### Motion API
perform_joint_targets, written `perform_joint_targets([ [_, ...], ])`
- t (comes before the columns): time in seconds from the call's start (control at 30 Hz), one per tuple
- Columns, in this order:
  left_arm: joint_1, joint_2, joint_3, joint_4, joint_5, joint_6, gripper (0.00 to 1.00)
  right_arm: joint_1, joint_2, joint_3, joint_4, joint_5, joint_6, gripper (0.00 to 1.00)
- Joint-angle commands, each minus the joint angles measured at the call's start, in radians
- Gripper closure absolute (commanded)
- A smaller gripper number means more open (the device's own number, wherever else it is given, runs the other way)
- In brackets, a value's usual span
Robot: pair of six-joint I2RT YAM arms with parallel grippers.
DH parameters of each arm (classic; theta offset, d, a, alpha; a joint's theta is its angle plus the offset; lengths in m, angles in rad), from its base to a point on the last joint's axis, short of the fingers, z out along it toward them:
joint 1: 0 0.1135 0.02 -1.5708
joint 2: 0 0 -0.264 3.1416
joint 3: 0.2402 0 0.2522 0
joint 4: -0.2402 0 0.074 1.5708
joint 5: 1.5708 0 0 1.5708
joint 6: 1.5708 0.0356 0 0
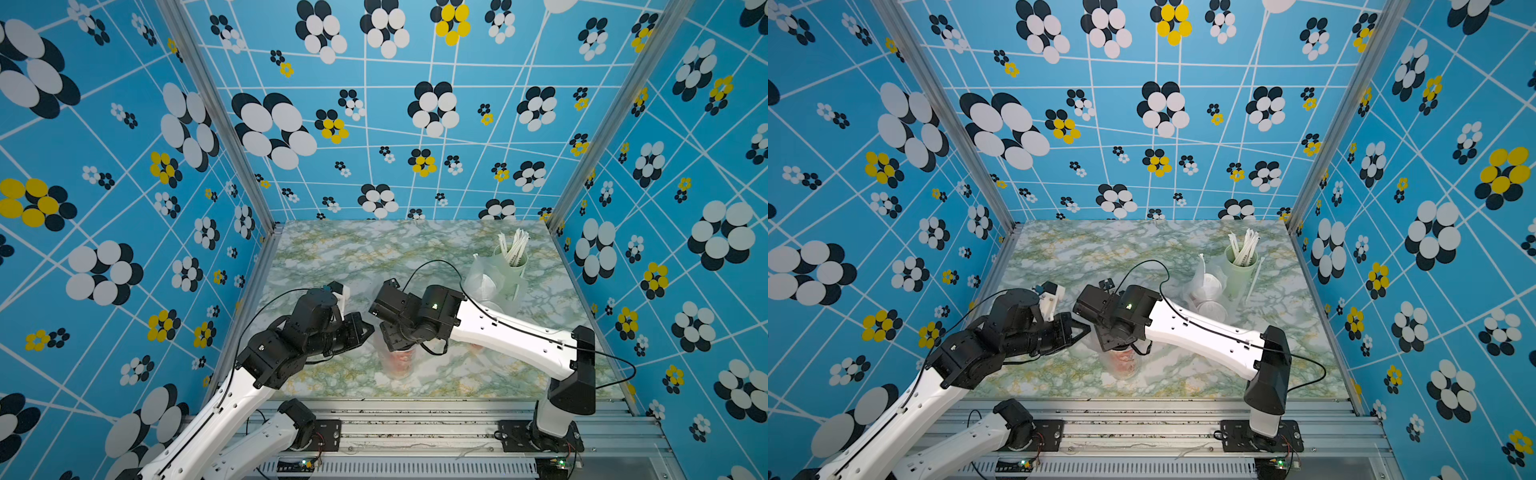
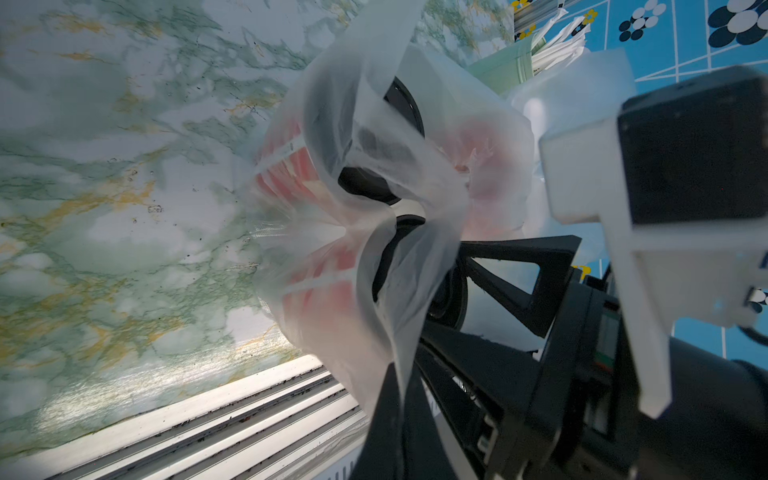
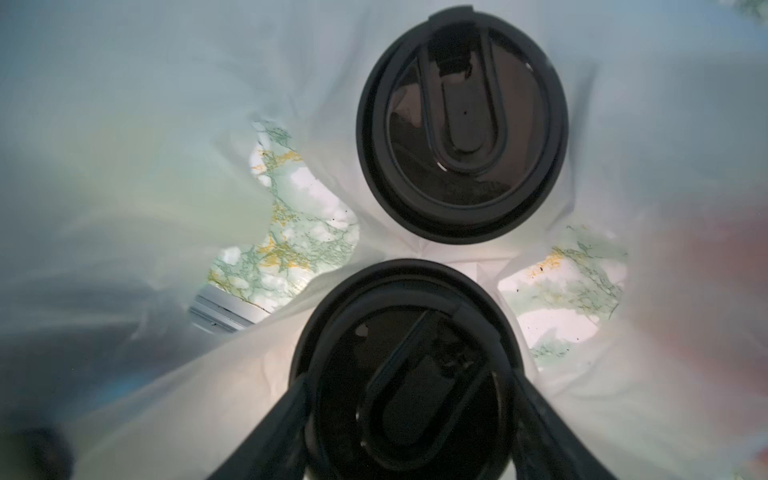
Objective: Pack milk tea into plastic carrier bags
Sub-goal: Place the milk tea cup in the plastic carrier bag.
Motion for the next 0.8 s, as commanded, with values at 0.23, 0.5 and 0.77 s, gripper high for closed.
perform_joint_targets([
  [0.23,-0.005,-0.009,0.027,0.046,0.012,-0.017,1.0,0.017,-0.057,-0.134,0.121,0.048,-0.01,0.45],
  [0.5,-0.005,-0.009,0.009,0.027,0.014,-0.005,1.0,0.016,-0.095,-0.074,0.074,0.005,-0.016,0.17],
  [0.77,-0.004,0.004,0.015,-0.003,0.0,0.024,0.99,-0.033,-0.124,0.065,-0.041,-0.024,-0.035,0.14],
])
